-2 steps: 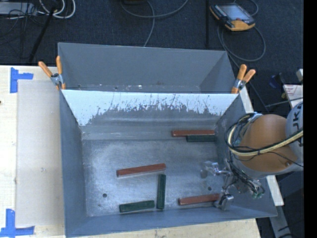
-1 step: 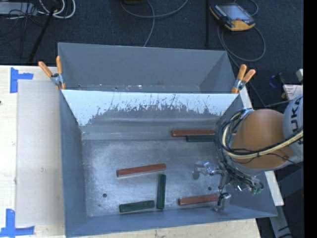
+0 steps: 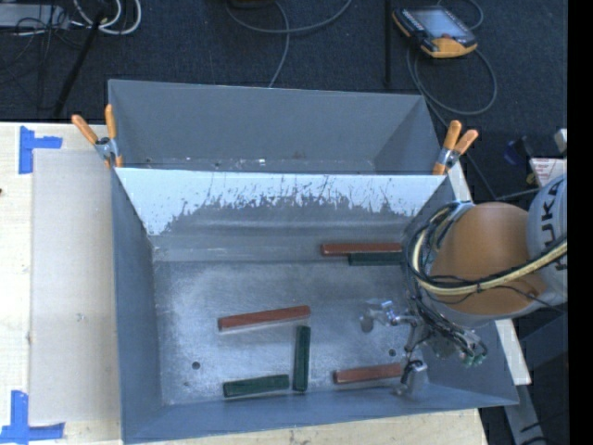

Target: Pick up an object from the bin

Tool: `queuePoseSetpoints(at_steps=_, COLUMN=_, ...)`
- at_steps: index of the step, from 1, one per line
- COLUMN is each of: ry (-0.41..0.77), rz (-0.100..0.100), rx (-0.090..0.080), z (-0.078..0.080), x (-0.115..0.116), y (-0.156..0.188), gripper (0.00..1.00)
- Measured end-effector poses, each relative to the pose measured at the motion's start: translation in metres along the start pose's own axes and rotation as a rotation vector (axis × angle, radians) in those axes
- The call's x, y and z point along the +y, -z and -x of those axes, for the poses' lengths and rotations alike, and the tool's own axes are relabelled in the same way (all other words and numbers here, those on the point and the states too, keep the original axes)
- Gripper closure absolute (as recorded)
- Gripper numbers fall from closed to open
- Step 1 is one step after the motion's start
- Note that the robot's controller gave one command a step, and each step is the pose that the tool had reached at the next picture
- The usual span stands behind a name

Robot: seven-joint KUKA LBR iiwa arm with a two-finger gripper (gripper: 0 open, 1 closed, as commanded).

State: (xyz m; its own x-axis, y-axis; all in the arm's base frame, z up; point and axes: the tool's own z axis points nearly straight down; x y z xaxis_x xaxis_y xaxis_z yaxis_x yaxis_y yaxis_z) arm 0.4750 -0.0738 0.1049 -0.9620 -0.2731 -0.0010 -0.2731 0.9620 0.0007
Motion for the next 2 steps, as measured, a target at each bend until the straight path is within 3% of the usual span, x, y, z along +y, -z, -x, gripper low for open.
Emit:
queuePoseSetpoints(at_steps=1, ry=-0.021, rz=-0.005, rx=-0.014, z=0.0038, x=-0.0052, y=-0.0341, gripper=0.0)
queuePoseSetpoints(at_steps=2, ry=-0.015, rz=-0.003, rx=-0.009, z=0.0066, x=-0.0053, y=-0.0332, gripper=0.0)
